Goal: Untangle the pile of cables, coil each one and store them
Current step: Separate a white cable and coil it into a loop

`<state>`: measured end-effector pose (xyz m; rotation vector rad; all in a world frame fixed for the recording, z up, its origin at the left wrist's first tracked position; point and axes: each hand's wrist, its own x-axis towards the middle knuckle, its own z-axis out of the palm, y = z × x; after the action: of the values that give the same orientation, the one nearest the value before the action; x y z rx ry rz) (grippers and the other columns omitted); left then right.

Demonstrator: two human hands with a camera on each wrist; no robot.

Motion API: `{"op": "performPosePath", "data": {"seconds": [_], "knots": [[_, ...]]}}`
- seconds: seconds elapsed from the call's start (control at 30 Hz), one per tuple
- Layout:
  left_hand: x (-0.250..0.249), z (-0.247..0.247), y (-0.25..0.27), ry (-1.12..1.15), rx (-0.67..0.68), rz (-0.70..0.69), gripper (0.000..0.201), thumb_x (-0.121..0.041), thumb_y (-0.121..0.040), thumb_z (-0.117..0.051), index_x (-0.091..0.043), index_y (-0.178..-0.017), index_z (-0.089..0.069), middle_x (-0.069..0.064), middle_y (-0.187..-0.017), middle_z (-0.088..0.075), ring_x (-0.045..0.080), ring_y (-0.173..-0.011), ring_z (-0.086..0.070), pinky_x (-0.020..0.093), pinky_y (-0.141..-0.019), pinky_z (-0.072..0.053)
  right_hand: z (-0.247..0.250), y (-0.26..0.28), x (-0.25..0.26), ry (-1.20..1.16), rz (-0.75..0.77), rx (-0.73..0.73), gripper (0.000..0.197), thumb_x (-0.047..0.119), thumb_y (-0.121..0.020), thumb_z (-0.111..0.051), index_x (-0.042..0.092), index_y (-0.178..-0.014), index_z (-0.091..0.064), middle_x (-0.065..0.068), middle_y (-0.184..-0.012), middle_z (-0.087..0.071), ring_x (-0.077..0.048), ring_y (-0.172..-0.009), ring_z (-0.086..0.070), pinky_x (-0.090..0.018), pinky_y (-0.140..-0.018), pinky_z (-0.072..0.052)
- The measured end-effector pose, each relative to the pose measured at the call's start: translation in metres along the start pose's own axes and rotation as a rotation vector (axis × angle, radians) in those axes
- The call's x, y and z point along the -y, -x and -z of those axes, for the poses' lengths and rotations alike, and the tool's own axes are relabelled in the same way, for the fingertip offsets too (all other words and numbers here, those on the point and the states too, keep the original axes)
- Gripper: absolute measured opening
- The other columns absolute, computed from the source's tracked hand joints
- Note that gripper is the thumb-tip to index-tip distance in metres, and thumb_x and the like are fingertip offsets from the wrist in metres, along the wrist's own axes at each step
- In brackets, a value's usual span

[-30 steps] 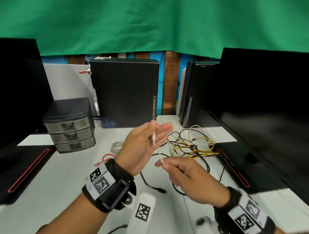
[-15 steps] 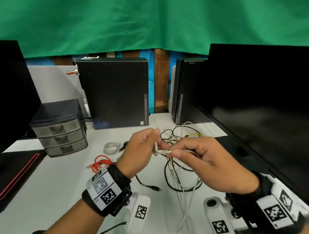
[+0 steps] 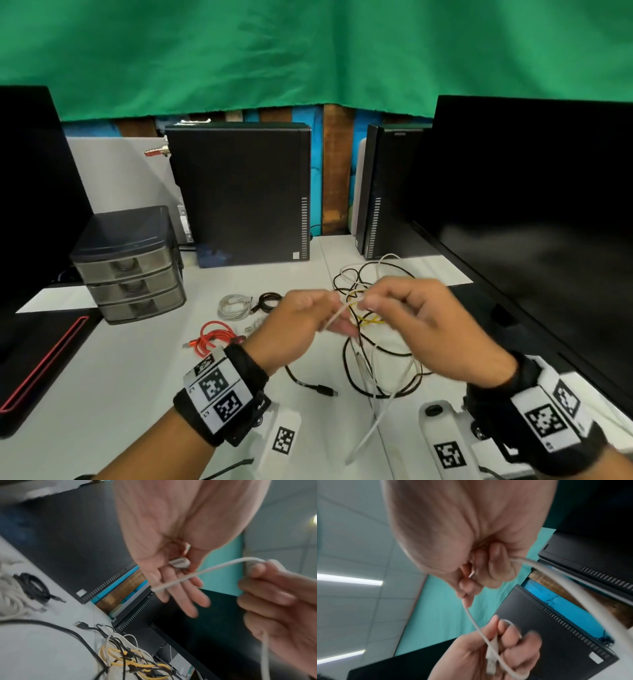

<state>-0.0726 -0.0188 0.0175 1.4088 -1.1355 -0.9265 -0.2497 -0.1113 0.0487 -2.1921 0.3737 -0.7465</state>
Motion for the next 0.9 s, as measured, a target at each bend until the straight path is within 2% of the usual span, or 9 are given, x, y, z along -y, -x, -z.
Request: {"op": "performPosePath", "data": {"seconds": [0.13,0.3,0.37,0.43,0.53,0.63,0.73,0.8,0.9], "knots": [[-0.012,-0.007,0.012,0.359,0.162,-0.002,0.037,-0.03,-0.095,-0.046,-0.005,-0.09,-0.073,0.008,-0.059,-0.062,0.023,-0.063,-0.068,0.032,-0.093,-0.054,0.008,-0.013,-0.032,-0.041,-0.064,-0.291,0.015,0.012,-0.095,-0.065,0.019,-0.092,-0.078,0.013,-0.085,-0.075,-0.003,-0.082,-0.068,-0.016,-0.077,-0.051],[-0.033,0.001,0.007,0.648,-0.066,-0.183,0.034,-0.023,-0.09,-0.049,0.0,-0.109,-0.066,0.01,-0.083,-0.076,0.023,-0.096,-0.074,0.028,-0.092,-0.055,-0.035,0.002,-0.026,0.047,-0.168,0.213,0.022,0.016,-0.103,-0.055,0.02,-0.098,-0.076,0.04,-0.056,-0.054,0.017,-0.062,-0.056,-0.008,-0.065,-0.039],[-0.026,0.012,0.002,0.419,-0.177,-0.214,0.03,-0.02,-0.096,-0.049,-0.003,-0.112,-0.067,0.006,-0.103,-0.077,0.02,-0.109,-0.07,0.029,-0.096,-0.051,-0.047,0.009,-0.012,0.059,-0.127,0.39,0.026,0.018,-0.105,-0.05,0.008,-0.116,-0.072,0.04,-0.056,-0.052,0.017,-0.063,-0.055,-0.006,-0.066,-0.037],[-0.015,0.019,0.0,0.029,-0.269,-0.21,0.028,-0.018,-0.103,-0.047,-0.011,-0.105,-0.074,-0.006,-0.118,-0.073,0.007,-0.11,-0.067,0.022,-0.092,-0.045,-0.041,0.011,0.002,0.085,-0.06,0.434,0.026,0.019,-0.106,-0.048,0.006,-0.114,-0.069,0.03,-0.055,-0.051,0.007,-0.058,-0.052,-0.009,-0.062,-0.035],[-0.012,0.025,0.001,-0.207,-0.272,-0.203,0.035,-0.018,-0.105,-0.044,-0.015,-0.092,-0.077,-0.008,-0.11,-0.075,0.001,-0.104,-0.067,0.014,-0.088,-0.041,-0.02,0.012,0.017,0.13,-0.011,0.371,0.023,0.023,-0.106,-0.049,0.013,-0.107,-0.069,0.021,-0.053,-0.049,-0.001,-0.053,-0.047,-0.011,-0.057,-0.035],[-0.016,0.03,0.003,-0.248,-0.176,-0.193,0.032,-0.019,-0.106,-0.04,-0.016,-0.1,-0.072,-0.008,-0.083,-0.075,0.007,-0.094,-0.07,0.025,-0.096,-0.043,-0.002,0.012,0.016,0.2,0.04,0.236,0.021,0.029,-0.104,-0.051,0.024,-0.1,-0.071,0.012,-0.06,-0.054,-0.005,-0.057,-0.049,-0.018,-0.058,-0.038],[-0.011,0.023,0.008,-0.422,0.022,-0.164,0.036,-0.026,-0.107,-0.039,-0.015,-0.104,-0.074,-0.017,-0.088,-0.074,-0.001,-0.096,-0.066,0.031,-0.095,-0.044,0.01,0.01,0.013,0.199,0.106,0.112,0.022,0.036,-0.102,-0.052,0.027,-0.098,-0.072,0.002,-0.073,-0.064,-0.016,-0.067,-0.058,-0.036,-0.064,-0.048],[-0.011,0.009,0.015,-0.439,0.184,-0.141,0.038,-0.027,-0.108,-0.037,-0.016,-0.104,-0.074,-0.012,-0.091,-0.076,0.004,-0.101,-0.065,0.038,-0.101,-0.044,0.014,0.008,0.013,0.15,0.127,0.055,0.022,0.035,-0.1,-0.052,0.026,-0.097,-0.073,0.0,-0.081,-0.069,-0.02,-0.076,-0.064,-0.039,-0.071,-0.05],[-0.022,-0.008,0.025,0.004,0.351,-0.129,0.037,-0.024,-0.105,-0.036,-0.009,-0.11,-0.07,-0.002,-0.067,-0.068,0.013,-0.074,-0.068,0.04,-0.101,-0.046,0.02,0.003,0.007,0.068,0.128,-0.095,0.022,0.029,-0.097,-0.056,0.02,-0.096,-0.076,0.005,-0.089,-0.073,-0.017,-0.086,-0.068,-0.032,-0.077,-0.054]]}}
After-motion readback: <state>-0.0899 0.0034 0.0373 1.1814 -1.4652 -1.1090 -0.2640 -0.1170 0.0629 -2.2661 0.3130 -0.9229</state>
